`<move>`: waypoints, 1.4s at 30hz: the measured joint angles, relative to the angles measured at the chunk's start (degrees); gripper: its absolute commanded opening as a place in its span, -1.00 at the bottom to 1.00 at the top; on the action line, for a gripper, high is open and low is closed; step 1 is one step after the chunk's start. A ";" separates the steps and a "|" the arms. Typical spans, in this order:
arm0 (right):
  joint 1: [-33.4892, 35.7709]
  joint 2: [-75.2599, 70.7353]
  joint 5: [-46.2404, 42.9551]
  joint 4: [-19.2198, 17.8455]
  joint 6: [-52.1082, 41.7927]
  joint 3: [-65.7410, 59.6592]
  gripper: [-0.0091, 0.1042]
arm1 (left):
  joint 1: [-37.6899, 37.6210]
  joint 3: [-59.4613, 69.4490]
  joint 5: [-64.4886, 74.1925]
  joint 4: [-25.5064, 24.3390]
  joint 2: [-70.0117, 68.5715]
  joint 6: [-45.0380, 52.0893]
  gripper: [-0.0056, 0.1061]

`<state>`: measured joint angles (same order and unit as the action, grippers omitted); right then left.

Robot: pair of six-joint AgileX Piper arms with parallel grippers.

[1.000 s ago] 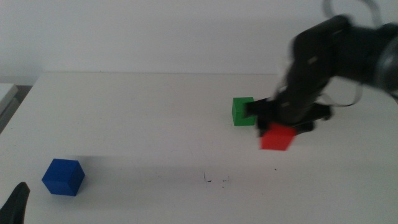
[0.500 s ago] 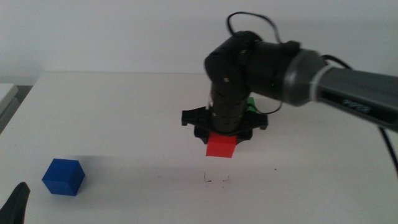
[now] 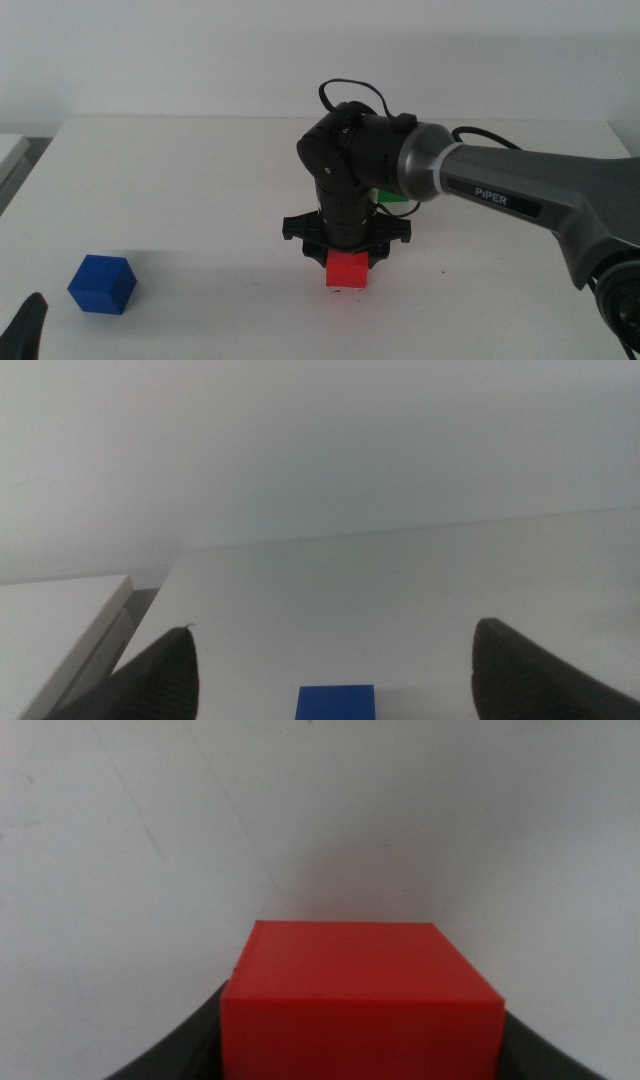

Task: Stack red cubes first, then green, then blue cubes in a specific spot.

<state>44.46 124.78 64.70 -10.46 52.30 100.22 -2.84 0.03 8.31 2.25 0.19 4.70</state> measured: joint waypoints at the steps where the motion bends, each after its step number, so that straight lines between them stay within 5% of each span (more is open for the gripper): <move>1: 0.00 0.27 -0.11 -0.12 0.09 0.00 -0.66 | 0.00 0.00 0.00 0.00 0.00 0.00 0.78; 10: 0.00 2.23 -0.43 -1.37 0.37 0.13 -0.57 | 0.00 0.00 0.00 0.00 0.00 0.00 0.78; 13: 0.00 2.32 -0.32 -1.37 0.37 0.38 -0.12 | 0.00 0.00 0.00 0.00 0.00 0.00 0.78; 14: 0.00 2.32 -0.32 -1.37 0.37 0.38 0.29 | 0.00 0.00 0.00 0.00 0.00 0.00 0.78; 17: 0.00 2.44 -0.22 -1.48 0.37 0.38 0.80 | 0.00 0.00 0.00 0.00 0.00 0.00 0.78; 28: 1.80 -13.80 3.42 -5.19 -7.58 0.51 0.80 | 0.00 0.00 0.00 0.00 0.00 0.00 0.78; 42: -15.02 -7.37 -0.33 -4.69 -25.03 11.99 0.80 | 0.00 0.00 0.00 0.00 0.00 0.00 0.78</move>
<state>29.44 117.41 64.37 -15.15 27.27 112.22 -2.84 0.03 8.31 2.25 0.19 4.70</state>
